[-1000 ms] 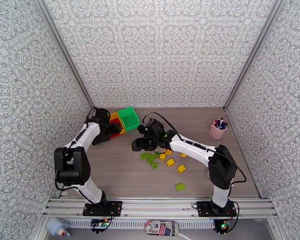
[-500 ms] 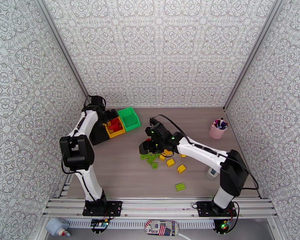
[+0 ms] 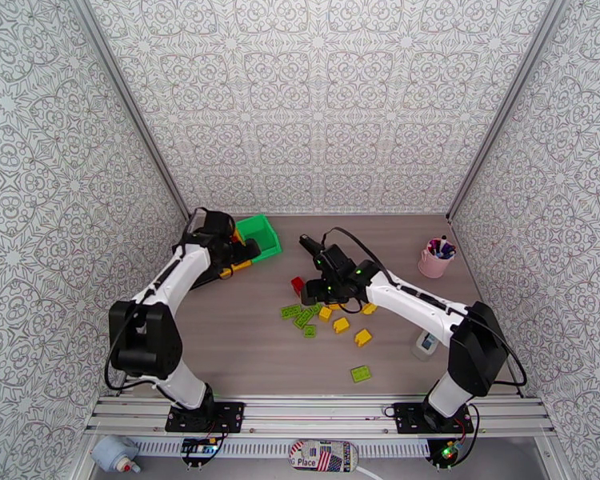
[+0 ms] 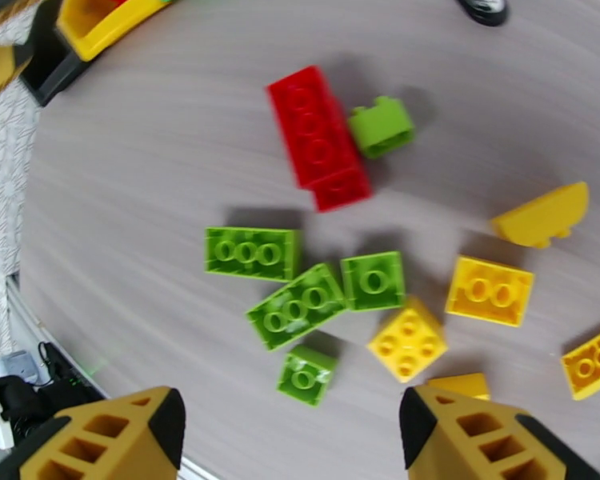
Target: Sort the legos into containers by color
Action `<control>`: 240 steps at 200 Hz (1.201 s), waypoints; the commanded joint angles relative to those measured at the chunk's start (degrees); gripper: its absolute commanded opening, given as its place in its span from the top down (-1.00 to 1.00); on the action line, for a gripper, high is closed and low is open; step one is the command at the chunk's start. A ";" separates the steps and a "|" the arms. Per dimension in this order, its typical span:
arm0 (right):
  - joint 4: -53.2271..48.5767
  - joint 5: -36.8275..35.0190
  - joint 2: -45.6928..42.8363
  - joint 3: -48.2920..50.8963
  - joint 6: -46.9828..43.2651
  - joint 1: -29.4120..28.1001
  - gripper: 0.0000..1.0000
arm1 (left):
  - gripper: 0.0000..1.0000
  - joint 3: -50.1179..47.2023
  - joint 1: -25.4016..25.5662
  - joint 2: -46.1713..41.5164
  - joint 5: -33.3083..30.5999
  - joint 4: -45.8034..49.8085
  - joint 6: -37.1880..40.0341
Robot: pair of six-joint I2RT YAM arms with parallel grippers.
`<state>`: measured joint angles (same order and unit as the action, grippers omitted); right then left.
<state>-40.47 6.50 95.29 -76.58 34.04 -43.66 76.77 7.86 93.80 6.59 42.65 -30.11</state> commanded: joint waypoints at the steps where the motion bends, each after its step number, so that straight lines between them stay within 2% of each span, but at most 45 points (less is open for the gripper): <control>1: -1.83 -2.28 -0.33 -0.56 -1.15 0.92 -0.50 | -0.99 -3.39 3.52 -1.87 -0.93 -1.80 -3.97; 34: -1.92 -3.11 -1.52 1.53 -1.35 1.73 -0.49 | -0.98 -4.88 9.62 -1.19 -1.15 -1.73 -5.98; 69: -1.55 -3.28 -4.14 4.78 -1.39 2.69 -0.49 | -0.94 -6.10 13.89 0.51 1.42 -4.28 -6.53; 123: -0.59 -3.28 -8.63 11.01 -0.91 4.19 -0.49 | -0.92 -1.04 19.99 6.93 1.11 -2.25 -8.59; 142: -0.32 -3.25 -9.97 12.48 -0.82 4.65 -0.49 | -0.86 0.91 21.21 9.92 0.66 -1.56 -9.21; 191: 0.29 -2.77 -12.22 14.91 -0.86 5.60 -0.49 | -0.85 5.24 23.25 16.09 -0.07 -0.96 -10.05; 240: 1.47 -1.78 -12.73 15.99 -1.00 6.39 -0.50 | -0.83 6.47 23.27 20.16 -1.62 -1.60 -10.69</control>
<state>-40.32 4.08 83.81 -61.63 33.36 -37.89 81.78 30.98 111.94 6.85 40.45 -39.38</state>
